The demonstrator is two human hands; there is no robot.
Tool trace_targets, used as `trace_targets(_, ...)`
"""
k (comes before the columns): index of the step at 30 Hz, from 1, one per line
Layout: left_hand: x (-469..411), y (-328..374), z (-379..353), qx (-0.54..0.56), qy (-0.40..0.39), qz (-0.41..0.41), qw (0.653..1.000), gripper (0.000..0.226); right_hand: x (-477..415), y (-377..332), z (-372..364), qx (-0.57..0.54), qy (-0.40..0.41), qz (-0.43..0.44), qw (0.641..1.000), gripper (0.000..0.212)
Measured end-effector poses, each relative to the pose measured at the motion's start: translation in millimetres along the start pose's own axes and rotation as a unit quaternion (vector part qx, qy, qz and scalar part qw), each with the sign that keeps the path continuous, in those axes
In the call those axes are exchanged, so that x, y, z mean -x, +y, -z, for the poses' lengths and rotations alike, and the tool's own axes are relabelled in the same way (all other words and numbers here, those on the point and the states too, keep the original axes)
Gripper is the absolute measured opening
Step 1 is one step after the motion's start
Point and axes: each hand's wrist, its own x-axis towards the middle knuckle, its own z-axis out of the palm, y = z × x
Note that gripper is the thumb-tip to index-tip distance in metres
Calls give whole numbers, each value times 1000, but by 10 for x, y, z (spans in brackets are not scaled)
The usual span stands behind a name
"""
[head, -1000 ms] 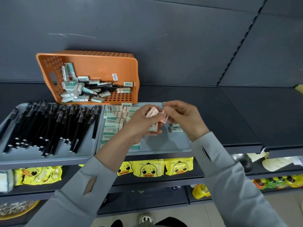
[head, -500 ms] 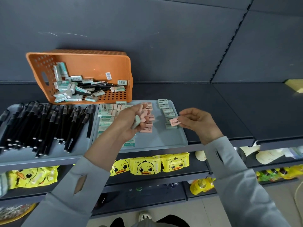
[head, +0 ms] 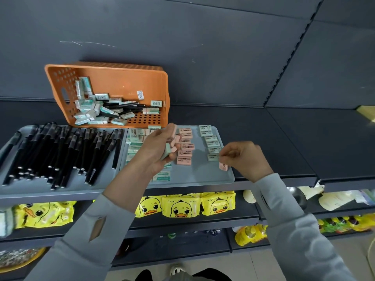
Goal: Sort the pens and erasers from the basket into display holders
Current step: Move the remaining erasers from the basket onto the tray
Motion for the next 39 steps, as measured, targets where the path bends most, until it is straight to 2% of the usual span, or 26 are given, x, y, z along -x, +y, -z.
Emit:
trace_targets(5,19,2,8,-8,-7,-19,1000,25,-9,-66,-102,-15,-72,31,997,18)
trace_targets(8,28,11,26,-11,2,-18,1000,25,-10,17,-144,25,-41,32,998,24)
trace_targets(11,24,-5,45,-15,9,-15,1000,25,31,49,-149,39,-53,49,997,12)
trace_targets(14,20,-36,48,-26,2,-18,999,19,29,54,-155,70,-59,78,993,9)
trace_targets(18,-1,-87,29,-65,-17,-37,997,16,-16,44,-198,117,2,111,987,7)
trace_targets(20,-12,-107,14,-82,-28,-43,995,19,-42,-73,-227,66,37,109,991,6)
trace_targets(21,-11,-114,0,-92,-36,-44,994,19,-59,-170,-240,1,41,92,995,8)
trace_targets(24,10,-125,-55,-141,-57,-45,987,20,-147,-476,-300,-233,-25,31,972,11)
trace_targets(26,18,-128,-71,-160,-56,-44,985,21,-202,-581,-327,-313,-59,21,948,15)
trace_targets(29,-3,-114,-32,-187,-49,-52,980,26,-231,-613,-340,-364,-84,4,928,13)
trace_targets(33,-19,-87,22,-247,-32,-67,966,38,-242,-588,-362,-358,-95,21,929,17)
trace_targets(36,-17,-22,59,-196,-1,-38,980,39,-252,-551,-336,-384,-85,2,919,21)
trace_targets(39,-47,60,147,-99,23,-19,995,26,-257,-478,-315,-389,-96,-1,916,25)
